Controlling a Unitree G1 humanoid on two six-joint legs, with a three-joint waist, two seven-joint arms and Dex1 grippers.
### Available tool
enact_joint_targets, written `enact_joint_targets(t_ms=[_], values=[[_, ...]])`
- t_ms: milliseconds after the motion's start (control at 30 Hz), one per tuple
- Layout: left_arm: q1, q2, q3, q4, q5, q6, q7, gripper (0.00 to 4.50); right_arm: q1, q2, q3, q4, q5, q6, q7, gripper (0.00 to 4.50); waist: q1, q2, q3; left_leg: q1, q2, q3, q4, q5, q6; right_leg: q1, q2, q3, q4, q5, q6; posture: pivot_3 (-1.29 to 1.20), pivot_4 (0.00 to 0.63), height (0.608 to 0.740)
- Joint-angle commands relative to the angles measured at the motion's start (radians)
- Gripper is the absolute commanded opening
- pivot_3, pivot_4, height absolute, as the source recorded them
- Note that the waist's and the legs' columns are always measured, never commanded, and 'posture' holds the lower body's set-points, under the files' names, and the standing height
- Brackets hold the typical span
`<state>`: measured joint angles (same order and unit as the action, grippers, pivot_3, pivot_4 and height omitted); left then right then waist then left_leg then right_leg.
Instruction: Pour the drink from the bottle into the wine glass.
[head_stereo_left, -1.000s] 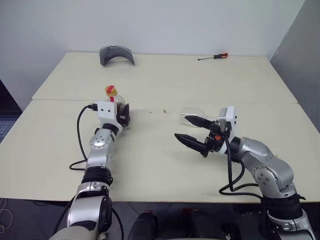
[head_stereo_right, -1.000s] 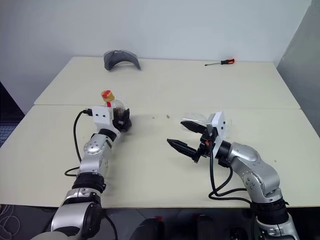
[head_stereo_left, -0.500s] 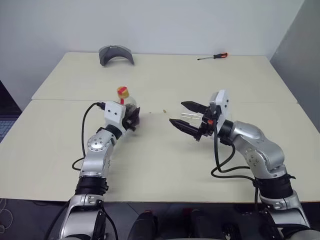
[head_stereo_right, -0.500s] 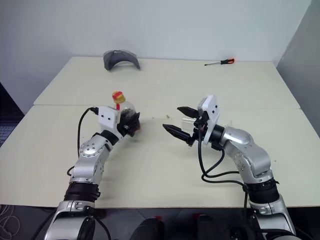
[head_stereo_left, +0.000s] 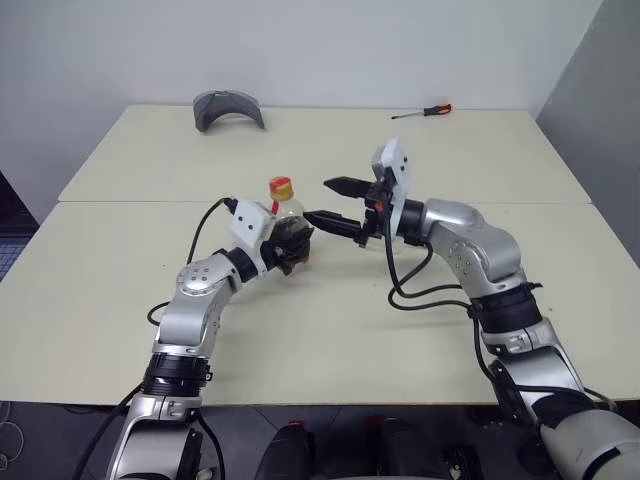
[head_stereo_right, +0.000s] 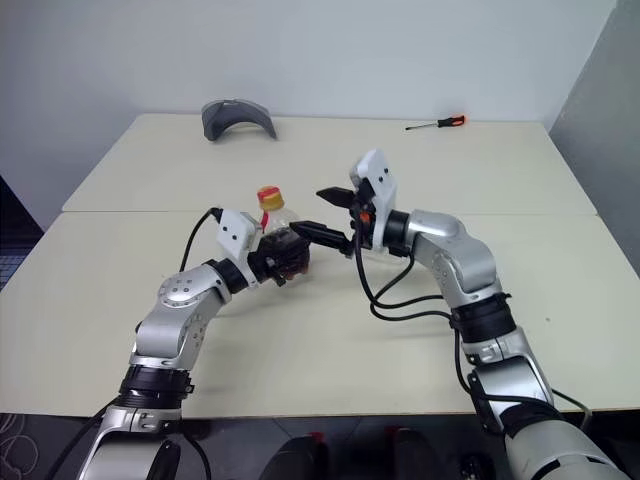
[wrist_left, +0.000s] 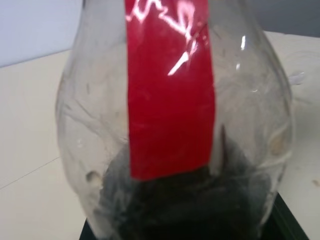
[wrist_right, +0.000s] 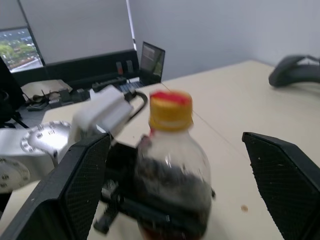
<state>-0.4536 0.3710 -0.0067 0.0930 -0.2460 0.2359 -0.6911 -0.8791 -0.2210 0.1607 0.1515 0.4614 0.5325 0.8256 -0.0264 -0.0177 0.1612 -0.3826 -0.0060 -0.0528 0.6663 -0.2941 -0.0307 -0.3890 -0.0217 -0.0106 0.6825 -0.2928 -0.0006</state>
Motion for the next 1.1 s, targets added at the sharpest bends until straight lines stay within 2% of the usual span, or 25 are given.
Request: enact_joint_targets(t_ms=[33, 433, 667, 733, 800, 1100], values=[[-0.034, -0.004, -0.011, -0.021, -0.002, -0.028, -0.016, 1.35, -0.029, 0.024, -0.02, 0.013, -0.004, -0.024, 0.002, 4.5, 0.0, 0.0, 0.0, 0.0, 0.0, 0.0, 0.0, 0.0, 0.0, 0.0, 0.0, 0.0, 0.0, 0.0, 0.0, 0.0, 0.15, 0.74], [-0.035, -0.006, -0.045, -0.015, 0.012, -0.054, -0.047, 1.19, -0.087, 0.106, -0.066, 0.079, 0.006, -0.011, -0.037, 4.5, -0.001, 0.0, 0.0, 0.0, 0.0, 0.0, 0.0, 0.0, 0.0, 0.0, 0.0, 0.001, 0.0, 0.0, 0.0, 0.0, 0.15, 0.74], [-0.045, -0.005, -0.048, 0.003, 0.021, -0.061, -0.052, 1.13, -0.094, 0.106, -0.071, 0.094, -0.006, -0.01, -0.02, 4.5, -0.001, 0.0, 0.0, 0.0, 0.0, 0.001, 0.0, 0.0, 0.0, 0.0, 0.0, 0.001, 0.0, 0.0, 0.0, 0.0, 0.15, 0.74], [-0.047, -0.008, -0.049, 0.003, 0.023, -0.061, -0.051, 1.11, -0.088, 0.093, -0.05, 0.088, -0.016, -0.021, 0.017, 4.12, -0.001, 0.0, 0.0, 0.0, 0.0, 0.0, 0.0, 0.0, 0.0, 0.0, 0.0, 0.001, 0.0, 0.0, 0.0, 0.0, 0.15, 0.74], [-0.047, -0.009, -0.049, 0.003, 0.023, -0.063, -0.052, 1.07, -0.084, 0.09, -0.044, 0.085, -0.017, -0.019, 0.033, 3.55, -0.001, 0.0, 0.0, 0.0, 0.0, 0.001, 0.0, 0.0, 0.0, 0.0, 0.0, 0.001, 0.0, 0.0, 0.0, 0.0, 0.15, 0.74], [-0.063, -0.006, -0.048, 0.017, 0.027, -0.074, -0.061, 1.01, -0.081, 0.078, -0.03, 0.088, -0.043, -0.044, 0.068, 0.42, -0.001, 0.0, 0.0, 0.0, 0.0, 0.001, 0.0, 0.0, 0.0, 0.0, 0.0, 0.001, 0.0, 0.0, 0.0, 0.0, 0.15, 0.74]])
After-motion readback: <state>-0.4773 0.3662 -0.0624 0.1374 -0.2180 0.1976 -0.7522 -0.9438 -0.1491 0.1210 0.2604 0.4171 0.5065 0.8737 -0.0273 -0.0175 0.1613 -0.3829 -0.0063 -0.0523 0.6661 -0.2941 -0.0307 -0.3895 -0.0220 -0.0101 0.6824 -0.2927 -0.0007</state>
